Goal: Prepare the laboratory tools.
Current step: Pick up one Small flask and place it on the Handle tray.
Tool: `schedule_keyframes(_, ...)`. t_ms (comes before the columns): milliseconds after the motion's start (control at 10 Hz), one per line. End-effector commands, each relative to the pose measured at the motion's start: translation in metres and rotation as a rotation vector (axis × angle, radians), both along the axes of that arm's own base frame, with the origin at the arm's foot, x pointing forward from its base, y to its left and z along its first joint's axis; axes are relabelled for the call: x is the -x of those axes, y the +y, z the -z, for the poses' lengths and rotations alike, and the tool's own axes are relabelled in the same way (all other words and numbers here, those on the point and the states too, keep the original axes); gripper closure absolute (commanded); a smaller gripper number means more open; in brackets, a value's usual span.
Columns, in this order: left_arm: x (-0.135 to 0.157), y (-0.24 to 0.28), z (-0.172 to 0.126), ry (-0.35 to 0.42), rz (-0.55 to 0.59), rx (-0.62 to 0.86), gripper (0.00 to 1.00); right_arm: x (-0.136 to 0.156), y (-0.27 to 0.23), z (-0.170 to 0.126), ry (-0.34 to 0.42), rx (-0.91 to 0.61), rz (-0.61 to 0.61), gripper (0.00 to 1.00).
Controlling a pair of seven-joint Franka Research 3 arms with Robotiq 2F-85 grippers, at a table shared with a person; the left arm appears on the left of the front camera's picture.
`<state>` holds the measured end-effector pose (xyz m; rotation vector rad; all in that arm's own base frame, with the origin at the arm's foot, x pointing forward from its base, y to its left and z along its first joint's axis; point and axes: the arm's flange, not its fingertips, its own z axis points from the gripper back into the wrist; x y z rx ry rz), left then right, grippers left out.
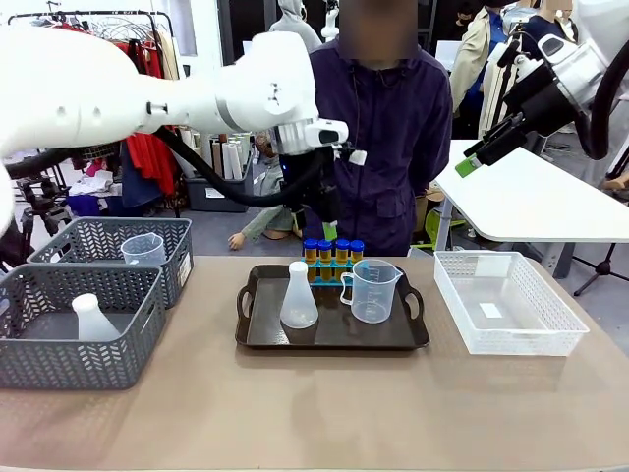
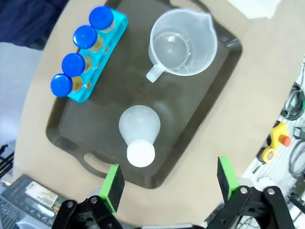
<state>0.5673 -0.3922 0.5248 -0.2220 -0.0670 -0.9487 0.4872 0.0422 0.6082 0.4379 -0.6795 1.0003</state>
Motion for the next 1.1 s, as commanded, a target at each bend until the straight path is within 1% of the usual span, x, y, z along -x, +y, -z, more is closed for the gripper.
schedule_keyframes(0,0.014,0.018,-0.014,-0.004,0.053,0.081,0.0,0.0,0.0,0.0,-0.004,-0.001,-0.009,0.0)
schedule_keyframes(100,0.019,0.029,-0.031,-0.033,0.08,0.132,0.0,0.0,0.0,0.0,-0.004,-0.001,-0.009,0.0)
schedule_keyframes(300,0.026,0.053,-0.06,-0.097,0.098,0.237,0.0,0.0,0.0,0.0,-0.004,-0.001,-0.009,0.0)
schedule_keyframes(400,0.031,0.069,-0.076,-0.164,0.109,0.252,0.0,0.0,0.0,0.0,-0.004,-0.001,-0.009,0.0)
schedule_keyframes(600,0.038,0.098,-0.099,-0.232,0.118,0.284,0.0,0.0,0.0,0.0,-0.004,-0.001,-0.009,0.0)
schedule_keyframes(700,0.041,0.113,-0.106,-0.255,0.129,0.299,0.0,0.0,0.0,0.0,-0.004,-0.001,-0.009,0.0)
schedule_keyframes(800,0.042,0.127,-0.113,-0.247,0.163,0.329,0.0,0.0,0.0,0.0,-0.004,-0.001,-0.009,0.0)
schedule_keyframes(900,0.038,0.143,-0.12,-0.24,0.232,0.342,0.0,0.0,0.0,0.0,-0.004,-0.001,-0.009,0.0)
schedule_keyframes(1000,0.037,0.154,-0.125,-0.273,0.245,0.366,0.0,0.0,0.0,0.0,-0.004,-0.001,-0.009,0.0)
